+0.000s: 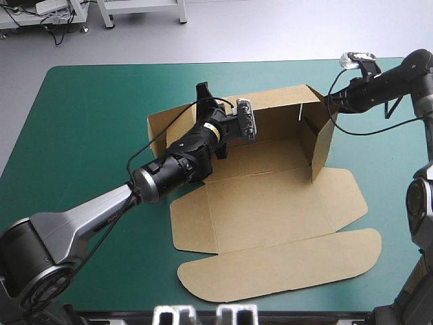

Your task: Fold the box

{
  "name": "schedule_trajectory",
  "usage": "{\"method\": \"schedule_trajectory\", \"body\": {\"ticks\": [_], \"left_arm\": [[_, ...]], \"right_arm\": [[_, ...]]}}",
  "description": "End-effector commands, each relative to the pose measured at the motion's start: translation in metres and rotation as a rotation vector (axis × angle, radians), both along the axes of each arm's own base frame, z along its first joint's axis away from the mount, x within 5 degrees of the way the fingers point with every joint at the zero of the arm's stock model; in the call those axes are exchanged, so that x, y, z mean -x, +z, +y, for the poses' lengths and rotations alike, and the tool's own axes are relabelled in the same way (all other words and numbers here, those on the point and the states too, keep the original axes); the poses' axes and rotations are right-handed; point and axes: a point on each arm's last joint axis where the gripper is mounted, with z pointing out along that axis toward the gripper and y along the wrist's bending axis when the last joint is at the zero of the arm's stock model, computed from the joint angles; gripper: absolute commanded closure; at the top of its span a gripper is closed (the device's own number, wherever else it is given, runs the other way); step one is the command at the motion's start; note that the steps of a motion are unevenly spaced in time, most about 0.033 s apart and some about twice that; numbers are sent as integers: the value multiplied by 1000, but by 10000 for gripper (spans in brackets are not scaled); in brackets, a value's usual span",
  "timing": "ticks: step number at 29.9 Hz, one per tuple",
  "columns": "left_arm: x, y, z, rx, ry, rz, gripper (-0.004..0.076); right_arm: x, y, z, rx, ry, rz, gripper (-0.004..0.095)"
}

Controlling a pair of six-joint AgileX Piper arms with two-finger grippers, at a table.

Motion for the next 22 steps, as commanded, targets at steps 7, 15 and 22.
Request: {"method": "schedule_trajectory", "body": {"ticks": [7,15,22], "left_arm": [[8,25,0,65,-33,-54,734],[8,25,0,65,-33,-54,734],[8,25,0,68,-30,-53,734]], "right_arm": [[39,3,13,-92,15,-226,927],[65,-17,13,8,45,-295,926],[67,-21,11,74,113,-283,698]]}}
